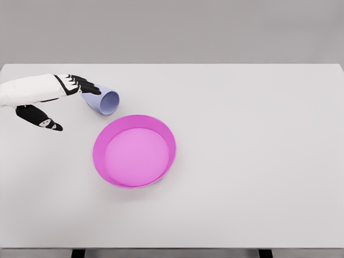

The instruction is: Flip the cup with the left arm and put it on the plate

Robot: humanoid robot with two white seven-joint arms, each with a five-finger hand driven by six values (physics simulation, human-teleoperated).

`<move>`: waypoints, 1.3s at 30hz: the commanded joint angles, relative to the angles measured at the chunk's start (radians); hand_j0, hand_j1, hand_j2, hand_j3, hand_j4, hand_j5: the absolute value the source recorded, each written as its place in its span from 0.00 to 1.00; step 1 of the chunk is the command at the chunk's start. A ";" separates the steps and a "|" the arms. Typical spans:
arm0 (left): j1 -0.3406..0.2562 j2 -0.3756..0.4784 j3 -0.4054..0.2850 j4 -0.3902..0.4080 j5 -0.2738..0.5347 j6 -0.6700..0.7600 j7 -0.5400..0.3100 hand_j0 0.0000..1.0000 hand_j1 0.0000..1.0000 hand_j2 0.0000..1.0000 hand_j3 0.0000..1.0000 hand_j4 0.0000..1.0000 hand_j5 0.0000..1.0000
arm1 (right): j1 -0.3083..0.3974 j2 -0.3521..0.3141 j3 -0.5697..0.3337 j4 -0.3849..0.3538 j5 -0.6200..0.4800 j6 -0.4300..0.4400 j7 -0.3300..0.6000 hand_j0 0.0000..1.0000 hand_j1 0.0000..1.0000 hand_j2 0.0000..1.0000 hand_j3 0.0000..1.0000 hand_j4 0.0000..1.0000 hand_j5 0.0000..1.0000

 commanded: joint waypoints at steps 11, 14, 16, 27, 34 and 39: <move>-0.124 -0.164 -0.085 0.247 -0.094 0.003 0.000 1.00 1.00 1.00 1.00 1.00 1.00 | 0.002 0.000 -0.001 0.000 0.000 0.000 0.001 1.00 1.00 1.00 1.00 1.00 1.00; -0.190 -0.224 -0.133 0.328 -0.095 0.003 0.000 1.00 1.00 1.00 1.00 1.00 1.00 | 0.002 0.000 -0.001 0.000 0.000 0.000 0.001 1.00 1.00 1.00 1.00 1.00 1.00; -0.195 -0.257 -0.136 0.362 -0.100 0.003 0.000 1.00 1.00 1.00 1.00 1.00 1.00 | 0.002 0.000 -0.001 0.000 0.000 0.000 0.001 1.00 1.00 1.00 1.00 1.00 1.00; -0.316 -0.322 -0.251 0.518 -0.120 0.003 -0.072 1.00 1.00 1.00 1.00 1.00 1.00 | 0.002 0.000 -0.001 0.000 0.000 0.000 0.001 1.00 1.00 1.00 1.00 1.00 1.00; -0.353 -0.389 -0.260 0.646 -0.219 0.003 -0.072 1.00 1.00 1.00 1.00 1.00 1.00 | 0.002 0.000 -0.001 0.000 0.000 0.000 0.001 1.00 1.00 1.00 1.00 1.00 1.00; -0.354 -0.425 -0.260 0.658 -0.229 0.003 -0.072 1.00 1.00 1.00 1.00 1.00 1.00 | 0.002 0.000 -0.001 0.000 0.000 0.000 0.001 1.00 1.00 1.00 1.00 1.00 1.00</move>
